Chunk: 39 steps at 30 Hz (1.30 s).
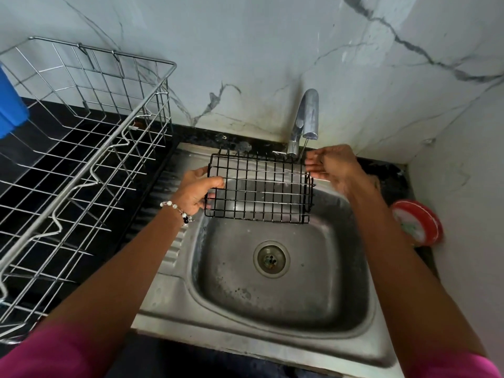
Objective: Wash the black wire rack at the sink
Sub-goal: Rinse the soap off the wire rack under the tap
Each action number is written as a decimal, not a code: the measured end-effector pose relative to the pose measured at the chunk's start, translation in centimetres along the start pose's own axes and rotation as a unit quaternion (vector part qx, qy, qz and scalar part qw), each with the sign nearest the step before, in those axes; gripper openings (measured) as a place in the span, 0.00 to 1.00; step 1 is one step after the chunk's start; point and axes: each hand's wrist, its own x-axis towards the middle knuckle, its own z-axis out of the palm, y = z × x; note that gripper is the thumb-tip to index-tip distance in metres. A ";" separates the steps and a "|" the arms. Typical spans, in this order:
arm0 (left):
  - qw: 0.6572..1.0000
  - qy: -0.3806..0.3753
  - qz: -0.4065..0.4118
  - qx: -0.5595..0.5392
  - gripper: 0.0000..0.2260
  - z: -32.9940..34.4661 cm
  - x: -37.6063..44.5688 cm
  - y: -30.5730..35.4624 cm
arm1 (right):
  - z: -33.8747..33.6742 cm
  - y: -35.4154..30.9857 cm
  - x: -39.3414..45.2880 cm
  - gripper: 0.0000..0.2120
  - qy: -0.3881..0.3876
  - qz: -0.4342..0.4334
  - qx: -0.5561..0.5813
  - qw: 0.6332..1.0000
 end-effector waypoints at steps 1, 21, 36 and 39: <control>1.000 -0.006 0.010 0.002 0.38 0.0 -0.2 -0.2 | 0.2 0.6 0.3 0.07 0.056 -0.005 0.001 0.998; 0.933 -0.306 0.188 -0.022 0.30 1.1 -1.6 -1.2 | -1.4 8.4 -2.4 0.28 0.059 0.205 0.253 0.943; 0.917 -0.181 -0.313 -0.167 0.24 1.9 -2.2 -2.7 | -2.3 10.4 -3.3 0.20 -0.004 -0.118 0.262 0.958; 0.932 -0.132 -0.299 -0.155 0.17 2.5 -2.3 -2.7 | -3.2 9.6 -3.2 0.19 -0.012 -0.116 0.134 0.984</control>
